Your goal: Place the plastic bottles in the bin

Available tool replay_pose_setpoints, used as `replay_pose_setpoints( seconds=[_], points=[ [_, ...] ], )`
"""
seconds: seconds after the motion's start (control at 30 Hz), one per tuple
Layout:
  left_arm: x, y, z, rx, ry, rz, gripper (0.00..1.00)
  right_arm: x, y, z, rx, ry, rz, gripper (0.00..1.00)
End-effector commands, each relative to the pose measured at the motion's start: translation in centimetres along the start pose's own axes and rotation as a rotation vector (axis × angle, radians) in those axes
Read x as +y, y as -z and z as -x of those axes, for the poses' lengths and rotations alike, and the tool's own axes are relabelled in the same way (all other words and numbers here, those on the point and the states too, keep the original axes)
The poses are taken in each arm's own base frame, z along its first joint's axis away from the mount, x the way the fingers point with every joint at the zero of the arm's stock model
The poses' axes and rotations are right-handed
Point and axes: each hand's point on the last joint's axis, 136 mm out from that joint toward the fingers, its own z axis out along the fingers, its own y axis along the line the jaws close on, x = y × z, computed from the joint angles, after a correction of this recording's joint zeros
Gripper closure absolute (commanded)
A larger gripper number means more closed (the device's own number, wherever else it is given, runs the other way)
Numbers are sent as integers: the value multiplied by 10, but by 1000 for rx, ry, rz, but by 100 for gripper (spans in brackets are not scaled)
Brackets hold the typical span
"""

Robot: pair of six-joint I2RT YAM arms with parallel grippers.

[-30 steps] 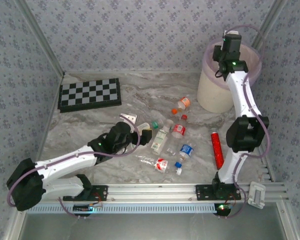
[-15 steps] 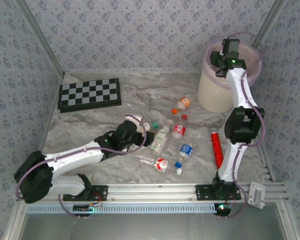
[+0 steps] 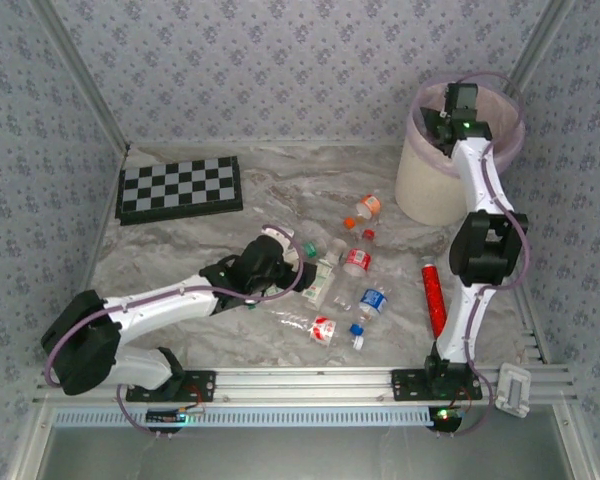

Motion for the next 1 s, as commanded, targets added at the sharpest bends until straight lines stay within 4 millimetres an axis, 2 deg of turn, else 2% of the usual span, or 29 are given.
replay_pose_setpoints(
  seconds=[0.0,0.2,0.33,0.43,0.57,0.67,0.77,0.97],
  points=[
    [-4,4,9,-9,-14,-10,1,-16,40,14,-34,37,-56,0],
    [-3,4,9,-4,-20,-6,1,-20,108,52,-179,67,-54,0],
    [-7,2,13,0,-41,-9,1,-20,148,60,-244,30,-35,0],
    [-14,-1,27,-1,-84,-15,1,-12,178,55,-309,-4,34,0],
    [-25,-16,50,44,-92,-44,4,3,204,31,-307,-33,174,0],
    [-27,-41,65,106,-71,-60,4,14,215,8,-253,-27,267,0],
    [-39,-66,80,126,-115,-88,2,23,225,-18,-183,-21,360,0],
    [-50,-124,103,183,-125,-128,1,16,237,-74,-95,-80,384,0]
  ],
)
